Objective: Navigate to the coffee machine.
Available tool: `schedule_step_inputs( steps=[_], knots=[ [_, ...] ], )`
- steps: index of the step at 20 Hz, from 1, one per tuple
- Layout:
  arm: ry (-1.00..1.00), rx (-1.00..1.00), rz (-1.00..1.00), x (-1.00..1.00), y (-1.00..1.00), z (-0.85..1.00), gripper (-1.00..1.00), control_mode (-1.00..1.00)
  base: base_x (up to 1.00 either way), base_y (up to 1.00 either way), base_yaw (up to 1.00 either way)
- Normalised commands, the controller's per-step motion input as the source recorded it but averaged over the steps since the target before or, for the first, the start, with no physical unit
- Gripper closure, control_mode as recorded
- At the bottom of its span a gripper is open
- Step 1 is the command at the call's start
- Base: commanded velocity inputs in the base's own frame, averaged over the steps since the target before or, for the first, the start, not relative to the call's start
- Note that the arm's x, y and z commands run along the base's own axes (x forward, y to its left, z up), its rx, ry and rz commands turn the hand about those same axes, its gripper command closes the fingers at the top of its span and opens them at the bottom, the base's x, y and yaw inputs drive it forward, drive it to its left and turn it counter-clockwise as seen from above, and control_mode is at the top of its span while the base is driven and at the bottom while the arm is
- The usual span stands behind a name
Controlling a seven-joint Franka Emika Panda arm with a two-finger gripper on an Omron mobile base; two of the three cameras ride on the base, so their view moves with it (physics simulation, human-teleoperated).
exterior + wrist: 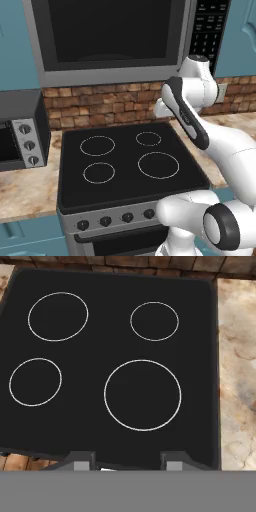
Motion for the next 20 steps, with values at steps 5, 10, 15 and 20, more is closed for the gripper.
schedule_step_inputs(
  steps=[5,10,15,20],
  knots=[
    [0.00,0.00,0.00,-0.25,0.00,-0.04,-1.00,-1.00,0.00,0.00,0.00],
    [-0.02,0.07,-0.06,-0.95,0.00,-0.19,-1.00,-1.00,0.00,0.00,0.00],
    [-0.02,0.12,-0.07,-0.90,-0.03,-0.27,-1.00,-1.00,0.00,0.00,0.00],
    [0.00,0.00,0.00,-0.09,0.00,-0.02,-1.00,-1.00,0.00,0.00,0.00]
  ],
)
